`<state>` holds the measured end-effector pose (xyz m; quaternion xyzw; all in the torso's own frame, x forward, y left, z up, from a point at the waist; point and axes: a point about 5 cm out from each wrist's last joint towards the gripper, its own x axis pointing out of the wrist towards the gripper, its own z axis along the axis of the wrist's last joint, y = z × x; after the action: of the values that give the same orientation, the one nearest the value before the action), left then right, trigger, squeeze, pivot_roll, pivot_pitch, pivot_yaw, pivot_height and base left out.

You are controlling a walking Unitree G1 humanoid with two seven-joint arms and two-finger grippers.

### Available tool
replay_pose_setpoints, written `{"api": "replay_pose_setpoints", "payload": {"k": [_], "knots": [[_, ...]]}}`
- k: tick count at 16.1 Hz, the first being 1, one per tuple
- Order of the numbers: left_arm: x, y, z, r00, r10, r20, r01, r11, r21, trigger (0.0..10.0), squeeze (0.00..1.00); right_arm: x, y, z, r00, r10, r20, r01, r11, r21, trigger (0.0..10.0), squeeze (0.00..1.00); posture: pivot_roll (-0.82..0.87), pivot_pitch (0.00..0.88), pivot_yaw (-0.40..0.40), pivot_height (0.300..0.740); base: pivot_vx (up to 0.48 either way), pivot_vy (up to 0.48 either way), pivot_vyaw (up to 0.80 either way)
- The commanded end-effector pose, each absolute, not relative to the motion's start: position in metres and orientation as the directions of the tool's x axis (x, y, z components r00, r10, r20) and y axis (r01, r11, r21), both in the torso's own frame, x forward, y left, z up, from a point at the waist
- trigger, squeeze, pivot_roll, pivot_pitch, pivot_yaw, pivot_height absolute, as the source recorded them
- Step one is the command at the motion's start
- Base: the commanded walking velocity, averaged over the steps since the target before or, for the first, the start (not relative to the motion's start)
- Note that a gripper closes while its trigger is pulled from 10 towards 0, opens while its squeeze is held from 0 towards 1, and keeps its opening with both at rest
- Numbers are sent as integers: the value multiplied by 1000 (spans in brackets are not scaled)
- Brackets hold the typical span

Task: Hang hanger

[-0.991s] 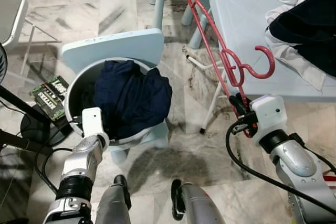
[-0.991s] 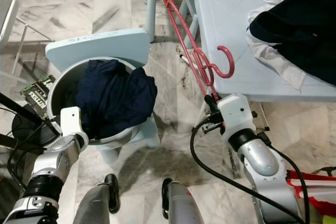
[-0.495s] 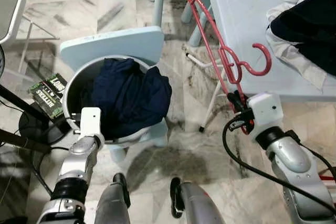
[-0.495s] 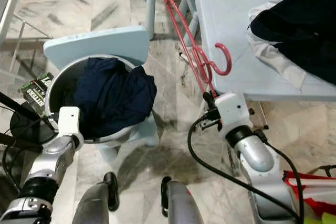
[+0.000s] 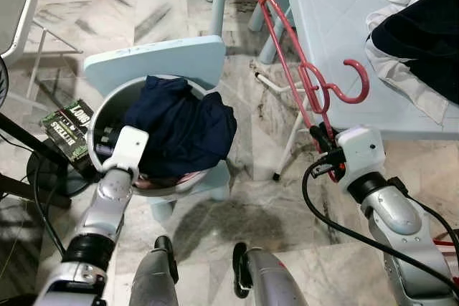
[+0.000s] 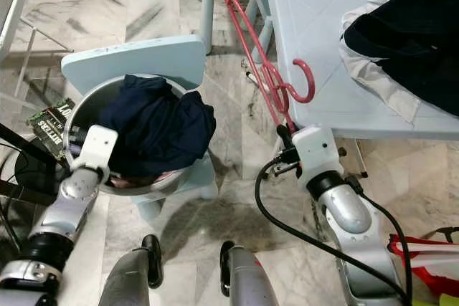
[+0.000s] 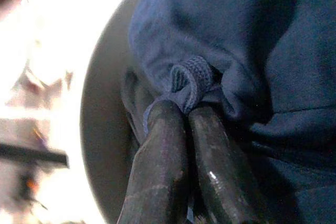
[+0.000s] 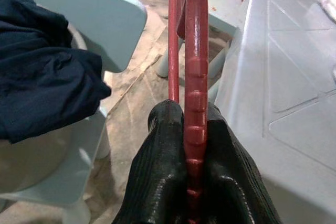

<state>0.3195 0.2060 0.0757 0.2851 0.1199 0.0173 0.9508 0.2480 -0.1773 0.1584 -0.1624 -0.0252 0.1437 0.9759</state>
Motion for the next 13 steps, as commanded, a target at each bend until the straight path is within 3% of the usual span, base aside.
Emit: {"api": "replay_pose_setpoints", "payload": {"k": [1, 3, 5, 6, 9, 10, 12, 13], "knots": [[321, 197, 81, 983, 50, -176, 72, 780, 622, 0, 0, 246, -180, 156, 961, 277, -1, -262, 910, -322, 10000, 0, -149, 283, -78, 740, 0, 0, 0], [322, 188, 89, 988, -36, -149, 132, 688, 714, 0, 0, 247, -179, 155, 961, 275, 3, -260, 911, -320, 10000, 0, -141, 281, -74, 740, 0, 0, 0], [325, 171, 104, 972, -210, -109, 200, 486, 850, 0, 0, 248, -177, 155, 962, 272, 10, -255, 914, -315, 10000, 0, -135, 278, -70, 740, 0, 0, 0], [325, 168, 105, 965, -239, -110, 212, 462, 861, 0, 0, 249, -176, 155, 963, 271, 11, -254, 915, -314, 10000, 0, -134, 278, -69, 740, 0, 0, 0], [310, 126, 106, 800, -554, -232, 446, 289, 847, 0, 0, 251, -178, 155, 966, 256, 23, -236, 919, -316, 10000, 0, -129, 276, -65, 740, 0, 0, 0], [297, 109, 101, 685, -664, -298, 551, 205, 809, 0, 0, 251, -178, 155, 968, 248, 27, -227, 921, -318, 10000, 0, -128, 275, -63, 740, 0, 0, 0], [284, 101, 85, 572, -713, -407, 657, 101, 747, 0, 0, 252, -178, 155, 969, 246, 28, -225, 921, -318, 10000, 0, -126, 274, -61, 740, 0, 0, 0], [275, 103, 69, 506, -701, -502, 727, 33, 686, 745, 0, 252, -177, 155, 969, 246, 30, -224, 921, -318, 10000, 0, -130, 273, -60, 740, 0, 0, 0]]}}
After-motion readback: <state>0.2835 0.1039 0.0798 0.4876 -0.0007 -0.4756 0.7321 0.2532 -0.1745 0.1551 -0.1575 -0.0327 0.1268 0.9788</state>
